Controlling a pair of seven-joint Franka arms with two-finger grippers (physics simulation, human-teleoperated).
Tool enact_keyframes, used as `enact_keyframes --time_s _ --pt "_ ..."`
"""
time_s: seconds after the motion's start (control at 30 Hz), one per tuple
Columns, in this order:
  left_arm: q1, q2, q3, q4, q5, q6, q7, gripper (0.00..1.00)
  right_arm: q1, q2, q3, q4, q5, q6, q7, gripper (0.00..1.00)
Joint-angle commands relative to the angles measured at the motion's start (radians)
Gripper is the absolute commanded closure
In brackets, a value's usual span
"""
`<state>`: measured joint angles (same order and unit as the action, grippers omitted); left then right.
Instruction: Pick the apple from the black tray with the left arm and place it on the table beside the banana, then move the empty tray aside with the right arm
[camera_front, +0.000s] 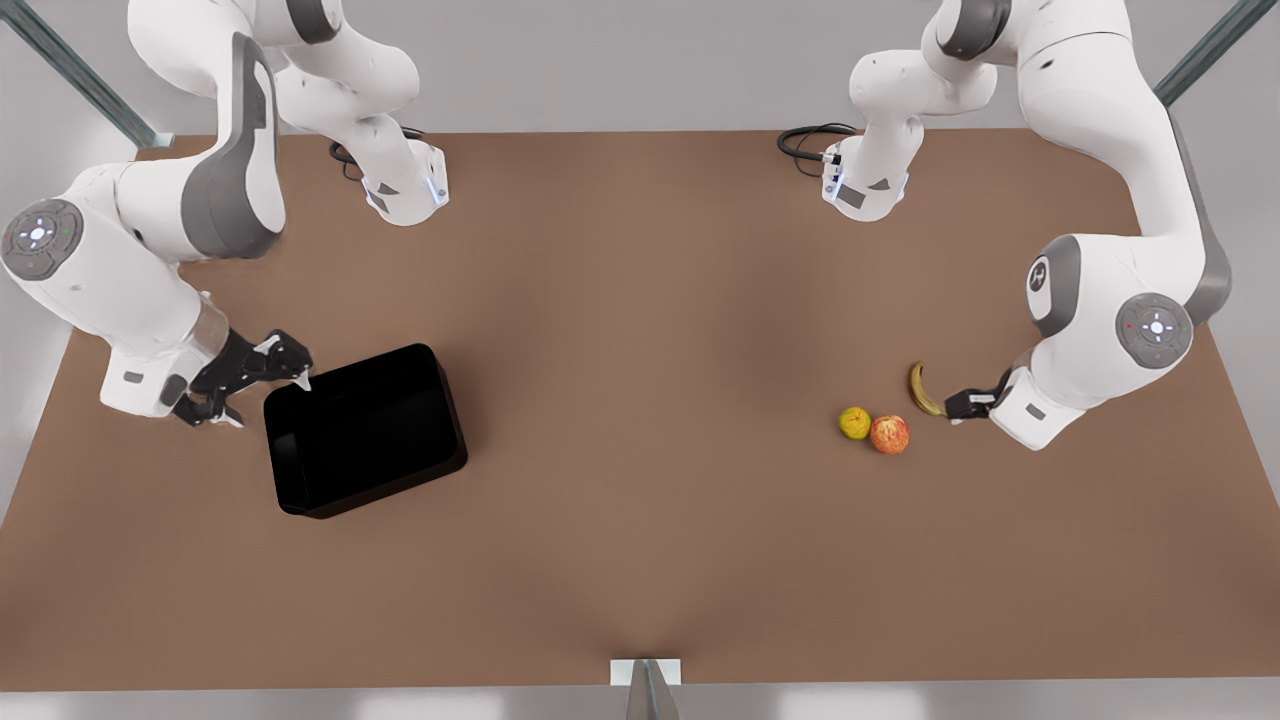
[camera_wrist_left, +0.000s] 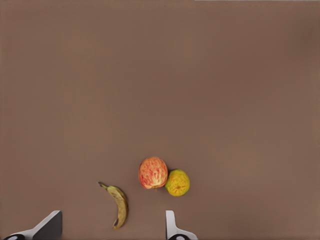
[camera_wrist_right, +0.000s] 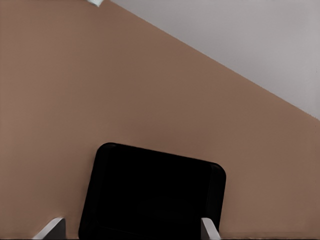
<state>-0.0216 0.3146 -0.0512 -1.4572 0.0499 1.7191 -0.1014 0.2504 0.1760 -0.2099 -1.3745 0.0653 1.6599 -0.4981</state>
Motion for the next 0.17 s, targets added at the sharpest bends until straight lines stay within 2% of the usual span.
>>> enact_keyframes --time_s 0.0,0.03,0.13 --pt "0.0 0.003 0.001 0.006 0.007 0.001 0.006 0.0 -0.164 -0.056 0.128 0.008 -0.144 -0.229 0.11 0.0" --pt "0.0 0.003 0.001 0.006 0.008 -0.001 0.006 0.0 -0.349 -0.072 0.322 0.008 -0.147 -0.275 0.115 0.0" --pt "0.0 0.003 0.001 0.006 0.008 -0.001 0.006 0.0 -0.329 -0.093 0.31 0.006 -0.148 -0.37 0.32 0.01"
